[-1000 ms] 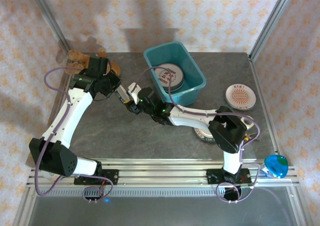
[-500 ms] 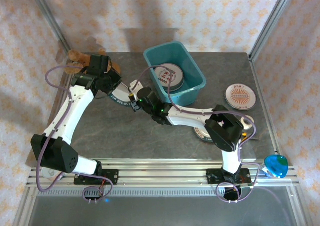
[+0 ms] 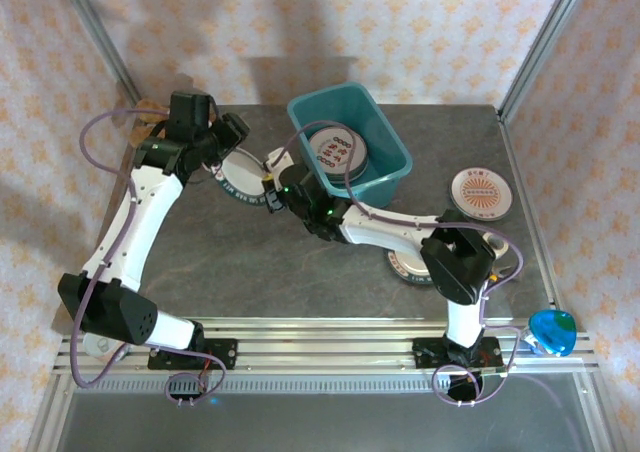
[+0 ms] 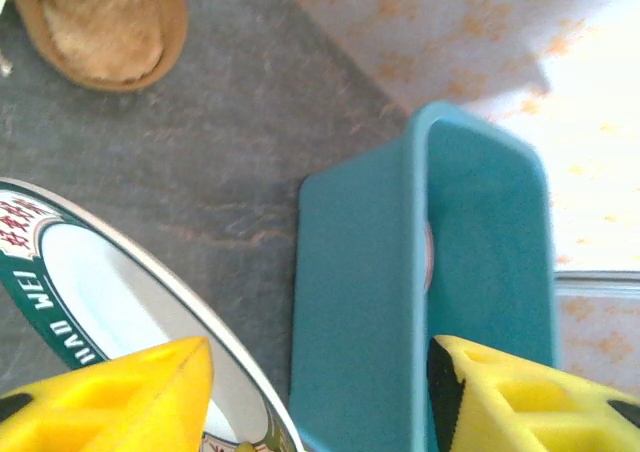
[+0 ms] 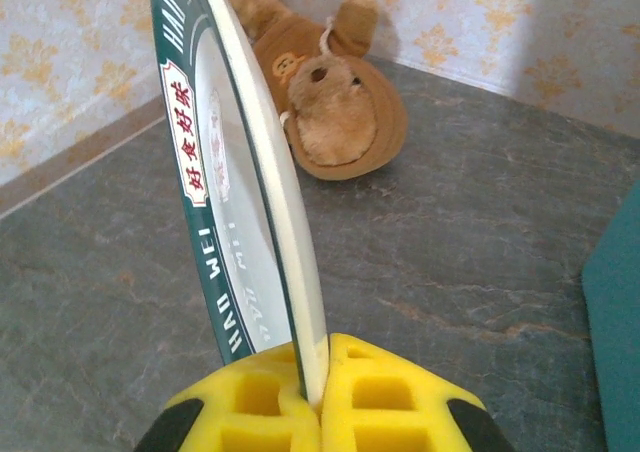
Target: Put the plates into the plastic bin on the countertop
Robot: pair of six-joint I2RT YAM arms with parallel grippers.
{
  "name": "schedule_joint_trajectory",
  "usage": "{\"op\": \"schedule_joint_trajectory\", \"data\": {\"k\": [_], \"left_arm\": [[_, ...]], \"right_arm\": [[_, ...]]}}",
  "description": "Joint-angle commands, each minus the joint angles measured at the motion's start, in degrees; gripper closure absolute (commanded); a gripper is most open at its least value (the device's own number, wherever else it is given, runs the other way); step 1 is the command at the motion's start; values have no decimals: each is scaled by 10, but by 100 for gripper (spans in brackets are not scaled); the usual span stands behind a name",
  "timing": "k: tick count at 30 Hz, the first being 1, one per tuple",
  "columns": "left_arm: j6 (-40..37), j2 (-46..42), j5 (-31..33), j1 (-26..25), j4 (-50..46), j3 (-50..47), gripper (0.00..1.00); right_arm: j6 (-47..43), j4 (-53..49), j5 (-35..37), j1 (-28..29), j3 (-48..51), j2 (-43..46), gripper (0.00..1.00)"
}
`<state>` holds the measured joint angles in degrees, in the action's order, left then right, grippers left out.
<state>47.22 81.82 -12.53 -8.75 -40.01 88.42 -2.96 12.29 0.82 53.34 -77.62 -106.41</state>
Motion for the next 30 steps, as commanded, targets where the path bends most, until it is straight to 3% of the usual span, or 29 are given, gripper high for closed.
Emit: {"op": "schedule_joint_trajectory", "data": {"k": [1,7,11,16,20,30], "left_arm": [[-66,13,34,0,31,50,37],[-141,26,62,7,44,108,31],[-185,30,65,13,73,113,26],[-190,72,7,25,111,115,26],[-195,115,-54,27,149,116,26],[-216,166,-80,27,160,111,26]], "right_arm": [[41,-26,-11,-26,-48,53,100],[106,-113,-14,-76,-131,60,100],[198,-120,-45,-127,-163,60,100],[325,-173,-35,-189,-199,49,100],[433,-190,-43,-234,-169,57,100],[534,-300,-8,-247,-174,39,100]]}}
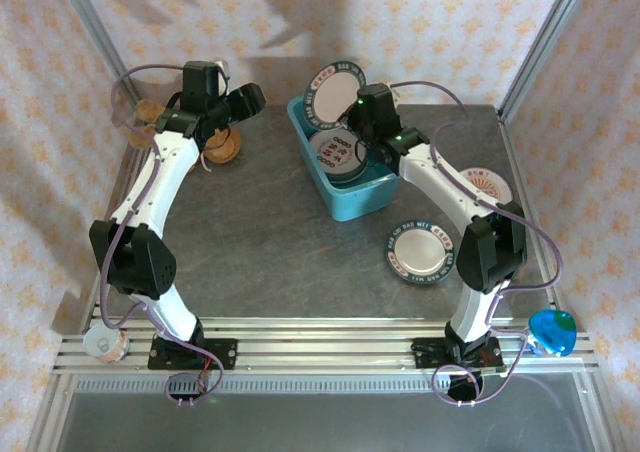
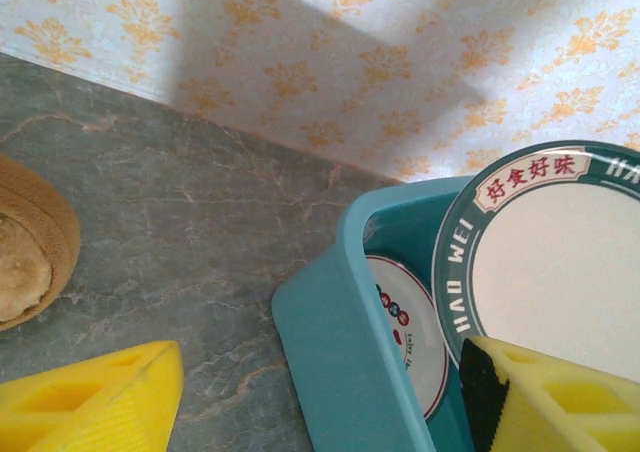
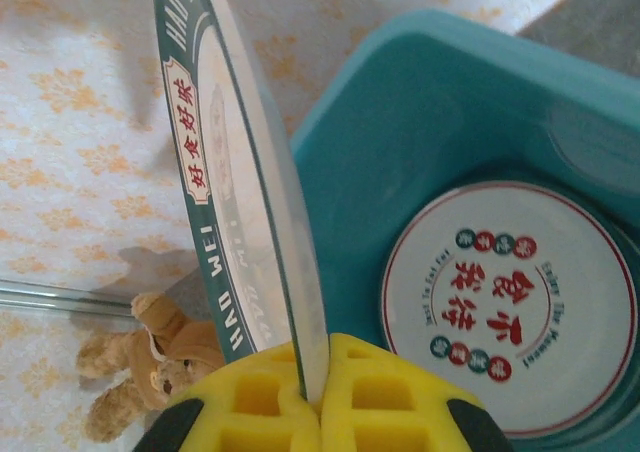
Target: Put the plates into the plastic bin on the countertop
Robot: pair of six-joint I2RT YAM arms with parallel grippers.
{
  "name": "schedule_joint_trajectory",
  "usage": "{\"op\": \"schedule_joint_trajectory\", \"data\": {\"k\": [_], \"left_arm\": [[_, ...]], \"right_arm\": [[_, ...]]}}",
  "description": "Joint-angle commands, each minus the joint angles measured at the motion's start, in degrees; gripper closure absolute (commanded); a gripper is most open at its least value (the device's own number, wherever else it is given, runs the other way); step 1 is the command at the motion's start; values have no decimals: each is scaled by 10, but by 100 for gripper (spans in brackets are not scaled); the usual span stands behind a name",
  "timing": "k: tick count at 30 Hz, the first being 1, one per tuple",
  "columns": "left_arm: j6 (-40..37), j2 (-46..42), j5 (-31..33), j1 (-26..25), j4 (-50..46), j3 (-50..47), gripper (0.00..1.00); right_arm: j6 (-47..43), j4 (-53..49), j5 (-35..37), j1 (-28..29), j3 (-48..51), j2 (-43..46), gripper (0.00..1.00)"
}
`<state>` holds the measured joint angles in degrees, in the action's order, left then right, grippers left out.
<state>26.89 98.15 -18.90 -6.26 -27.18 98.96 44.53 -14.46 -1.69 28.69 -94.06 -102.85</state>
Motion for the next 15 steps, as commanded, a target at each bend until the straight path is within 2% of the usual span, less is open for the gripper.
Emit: {"op": "schedule_joint_trajectory", "data": {"k": [1,6,15], "left_arm": [[-11,4,-17,2,34,-1,26],[-7,5,-22,2,34,-23,26],[-15,4,-27,3,16,-45,27]], "right_arm": [[65,-43,16,0,-13,-2,100],[99,-115,24,-2,-35,-22,100],[168,-118,6,-4,-35,-78,100]]}}
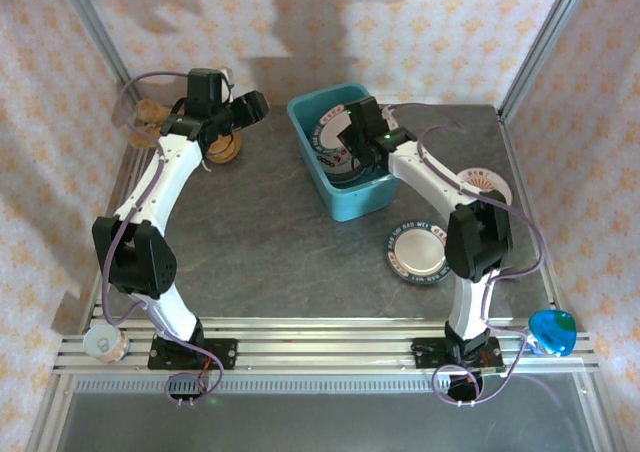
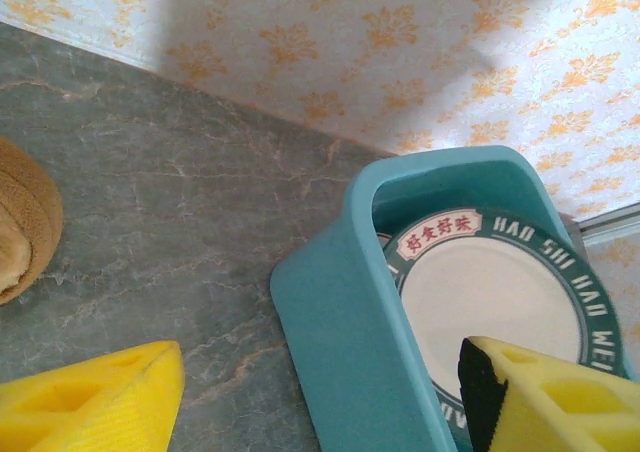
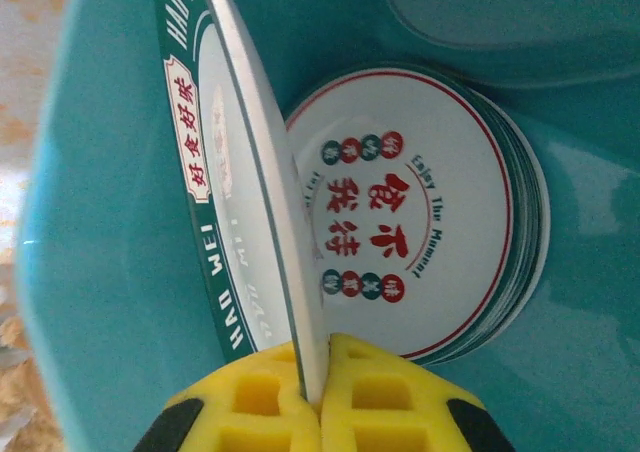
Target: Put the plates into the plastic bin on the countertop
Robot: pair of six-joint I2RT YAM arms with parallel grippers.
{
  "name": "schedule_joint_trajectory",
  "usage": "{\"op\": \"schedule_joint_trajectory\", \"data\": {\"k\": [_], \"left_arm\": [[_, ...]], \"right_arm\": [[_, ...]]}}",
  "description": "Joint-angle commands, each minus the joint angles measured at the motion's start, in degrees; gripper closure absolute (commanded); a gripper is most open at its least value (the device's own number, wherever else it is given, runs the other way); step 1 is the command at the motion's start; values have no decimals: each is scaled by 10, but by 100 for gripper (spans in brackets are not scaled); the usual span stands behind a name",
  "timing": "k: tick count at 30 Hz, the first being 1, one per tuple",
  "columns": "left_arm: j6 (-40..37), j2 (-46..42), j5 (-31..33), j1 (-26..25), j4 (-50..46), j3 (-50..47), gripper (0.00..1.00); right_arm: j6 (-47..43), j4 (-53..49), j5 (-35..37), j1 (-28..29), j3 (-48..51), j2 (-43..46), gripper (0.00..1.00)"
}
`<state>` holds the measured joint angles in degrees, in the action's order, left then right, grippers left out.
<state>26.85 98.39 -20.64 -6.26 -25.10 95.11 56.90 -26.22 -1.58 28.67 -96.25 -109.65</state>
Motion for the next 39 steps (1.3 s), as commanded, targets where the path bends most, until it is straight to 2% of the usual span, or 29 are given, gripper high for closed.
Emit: {"op": "schedule_joint_trajectory", "data": {"k": [1,15,18,20,29,35,39], "left_arm": [[-16,2,-10,3,-4,-11,27],[-20,-17,-7,3,-17,-46,27],[-20,-20,-7,3,-19,-51,27],[-20,-21,-10,3,-21,-53,27],[-10,-27,-20,3,-11,-77,28],[-9,-36,-25,1,-3,-99,28],[-9,-50,-24,-4,11,-124,28]], "right_arm": [[54,8,2,-4,-8,-16,100],[123,4,-24,-3,-25,-97,100],[127,-1,-27,-4,-32,-106,94],[129,-10,-29,-3,-40,-109,84],[130,-55,-42,-4,-64,-115,60],[88,-104,-31,-4,-99,-97,37],[54,-120,-11,-2,-95,-60,26]]}}
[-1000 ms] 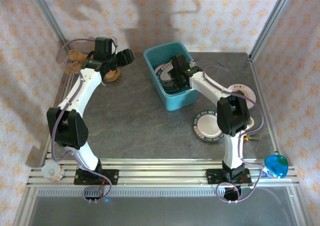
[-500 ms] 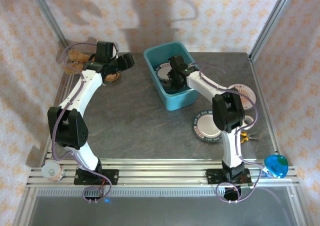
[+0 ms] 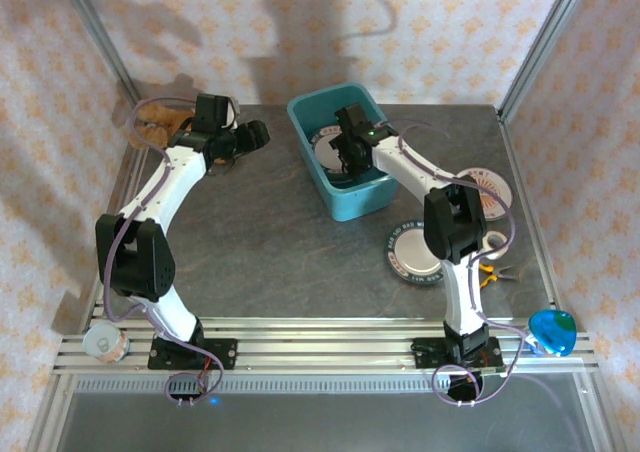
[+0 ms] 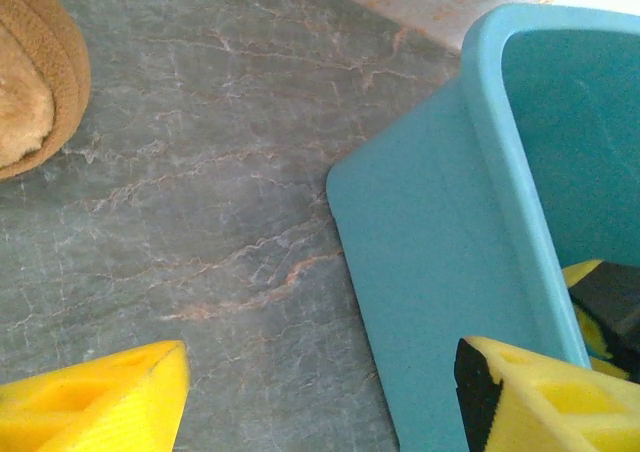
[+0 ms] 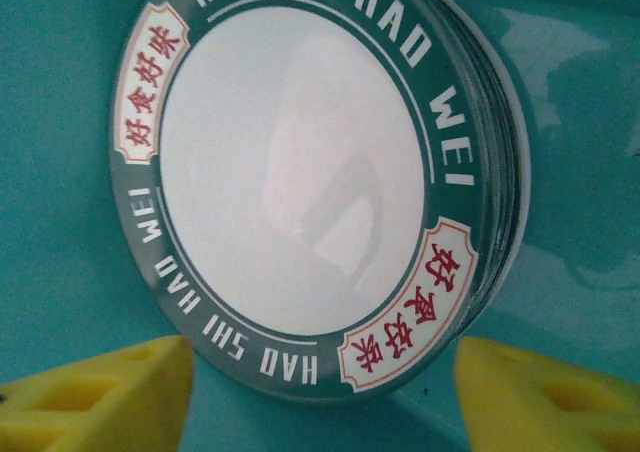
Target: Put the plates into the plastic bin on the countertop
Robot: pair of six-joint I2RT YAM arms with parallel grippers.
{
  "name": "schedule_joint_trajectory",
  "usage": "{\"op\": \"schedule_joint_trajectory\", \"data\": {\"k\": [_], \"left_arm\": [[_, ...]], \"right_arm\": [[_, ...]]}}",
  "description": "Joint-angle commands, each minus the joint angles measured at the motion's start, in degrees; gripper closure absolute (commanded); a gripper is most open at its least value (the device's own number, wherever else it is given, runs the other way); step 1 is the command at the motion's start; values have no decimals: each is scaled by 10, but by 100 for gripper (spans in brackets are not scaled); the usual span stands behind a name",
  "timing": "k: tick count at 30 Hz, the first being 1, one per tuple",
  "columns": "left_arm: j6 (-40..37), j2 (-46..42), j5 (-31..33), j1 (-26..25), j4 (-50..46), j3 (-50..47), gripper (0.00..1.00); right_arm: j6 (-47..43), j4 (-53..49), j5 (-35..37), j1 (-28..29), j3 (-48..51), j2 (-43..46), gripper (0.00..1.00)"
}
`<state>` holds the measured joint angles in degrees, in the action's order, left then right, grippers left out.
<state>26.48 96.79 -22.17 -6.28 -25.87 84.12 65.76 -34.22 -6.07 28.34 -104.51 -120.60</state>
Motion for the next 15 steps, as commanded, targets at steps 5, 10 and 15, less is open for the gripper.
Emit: {"op": "schedule_joint_trajectory", "data": {"k": [5,10,15], "left_arm": [[-2,-52,-15,-20,33,-48,28],[7,-82,-26,-41,66,-100,28],[10,-108,-29,-65,86,-140,28]], "right_arm": [[-99,-58,86,7,15,119,23],[-195,-48,145,25,63,223,23],[-245,-65,193,34,136,344,25]]}}
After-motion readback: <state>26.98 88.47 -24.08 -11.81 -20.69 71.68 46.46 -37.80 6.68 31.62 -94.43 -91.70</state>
